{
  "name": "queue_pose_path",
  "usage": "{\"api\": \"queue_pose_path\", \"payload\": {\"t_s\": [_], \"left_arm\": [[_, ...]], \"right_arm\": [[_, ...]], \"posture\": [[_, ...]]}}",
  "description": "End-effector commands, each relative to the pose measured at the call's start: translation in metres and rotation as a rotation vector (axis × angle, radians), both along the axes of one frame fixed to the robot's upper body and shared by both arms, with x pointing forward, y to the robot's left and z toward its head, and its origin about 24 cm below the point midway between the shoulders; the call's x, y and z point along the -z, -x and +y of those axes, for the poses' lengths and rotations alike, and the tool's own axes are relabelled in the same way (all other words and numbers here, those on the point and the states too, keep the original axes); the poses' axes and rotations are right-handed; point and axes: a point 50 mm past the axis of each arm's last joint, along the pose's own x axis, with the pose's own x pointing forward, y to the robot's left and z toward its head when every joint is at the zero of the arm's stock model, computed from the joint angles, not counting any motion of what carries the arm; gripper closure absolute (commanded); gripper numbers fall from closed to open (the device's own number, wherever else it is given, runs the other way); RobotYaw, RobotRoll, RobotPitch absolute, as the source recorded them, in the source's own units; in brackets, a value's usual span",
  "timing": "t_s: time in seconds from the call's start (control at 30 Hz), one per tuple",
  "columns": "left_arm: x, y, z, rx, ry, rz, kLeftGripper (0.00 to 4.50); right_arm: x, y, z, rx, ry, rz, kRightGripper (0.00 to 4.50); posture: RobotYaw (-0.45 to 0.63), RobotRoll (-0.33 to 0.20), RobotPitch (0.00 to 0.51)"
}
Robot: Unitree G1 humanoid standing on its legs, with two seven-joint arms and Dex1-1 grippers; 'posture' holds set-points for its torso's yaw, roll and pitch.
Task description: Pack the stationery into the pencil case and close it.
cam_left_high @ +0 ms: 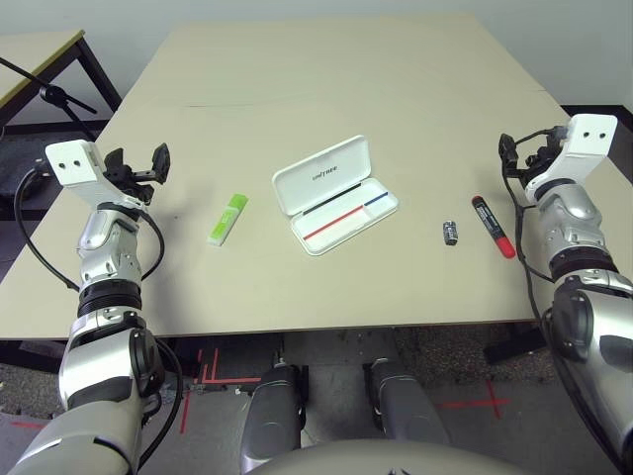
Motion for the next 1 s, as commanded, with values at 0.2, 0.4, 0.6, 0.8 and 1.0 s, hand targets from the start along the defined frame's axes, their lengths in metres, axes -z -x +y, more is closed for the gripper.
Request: {"api": "queue_pose_path", "payload": {"t_s": [0.2,0.4,0.6,0.8,1.0], "left_arm": [[0.003,-0.004,-0.007,0.027,0.010,0.012,0.02],[0.003,-0.005,-0.009,0.041,0.006,0.016,0.02],[-0.001,-0.004,-0.005,0.048,-0.017,0.014,0.02],[-0.001,-0.003,-0.005,0.075,-0.020,0.023,0.02],[-0.001,-0.004,-0.012,0.141,-0.021,0.033,0.02]], "right_arm": [[0.002,0.002,-0.002,0.004,0.009,-0.001,0.00],[0.002,0.003,-0.003,0.006,0.007,-0.008,0.00],[0.005,0.003,0.001,-0.021,0.002,0.002,0.00],[0.006,0.009,-0.002,-0.148,0.053,0.036,0.00],[0.002,0.029,0.001,-0.537,0.183,0.166,0.00]], "posture": [[-0.19,0.000,0.084],[-0.18,0.000,0.086],[-0.16,0.000,0.091],[-0.17,0.000,0.105],[-0.19,0.000,0.112]]}}
